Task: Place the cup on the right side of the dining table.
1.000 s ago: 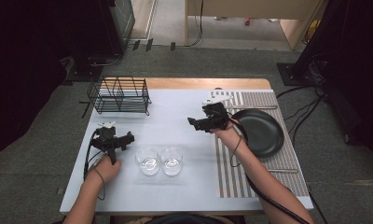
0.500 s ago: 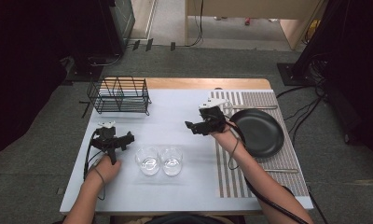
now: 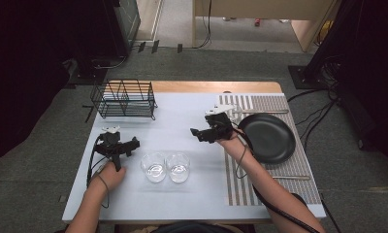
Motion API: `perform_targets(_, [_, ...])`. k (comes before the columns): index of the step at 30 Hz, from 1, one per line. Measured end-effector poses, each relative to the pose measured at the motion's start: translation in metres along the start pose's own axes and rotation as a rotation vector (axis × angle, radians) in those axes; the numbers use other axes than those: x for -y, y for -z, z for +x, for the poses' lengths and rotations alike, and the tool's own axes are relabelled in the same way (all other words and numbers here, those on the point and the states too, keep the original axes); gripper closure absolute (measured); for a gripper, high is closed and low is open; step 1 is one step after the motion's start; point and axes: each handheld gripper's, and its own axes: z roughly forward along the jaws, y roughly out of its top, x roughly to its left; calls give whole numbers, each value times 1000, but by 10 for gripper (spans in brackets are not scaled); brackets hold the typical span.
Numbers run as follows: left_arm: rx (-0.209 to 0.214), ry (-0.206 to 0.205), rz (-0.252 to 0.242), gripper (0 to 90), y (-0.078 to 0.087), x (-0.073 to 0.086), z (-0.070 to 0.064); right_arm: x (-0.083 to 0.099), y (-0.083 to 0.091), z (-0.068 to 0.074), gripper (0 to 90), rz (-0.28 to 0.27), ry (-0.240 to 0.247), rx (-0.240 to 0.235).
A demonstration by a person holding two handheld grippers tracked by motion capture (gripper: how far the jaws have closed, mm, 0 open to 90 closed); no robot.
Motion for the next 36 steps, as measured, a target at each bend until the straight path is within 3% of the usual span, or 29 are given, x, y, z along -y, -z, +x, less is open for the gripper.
perform_targets(11, [0,-3,2,0,0,0,0,5,-7,4,212,6,15,-13])
perform_targets(17, [0,-2,2,0,0,0,0,10,-14,5,216,-14,-14,-45])
perform_targets(26, [0,-2,2,0,0,0,0,17,-23,11,219,18,38,-42])
perform_targets(36, [0,-2,2,0,0,0,0,24,-32,13,223,29,43,-44])
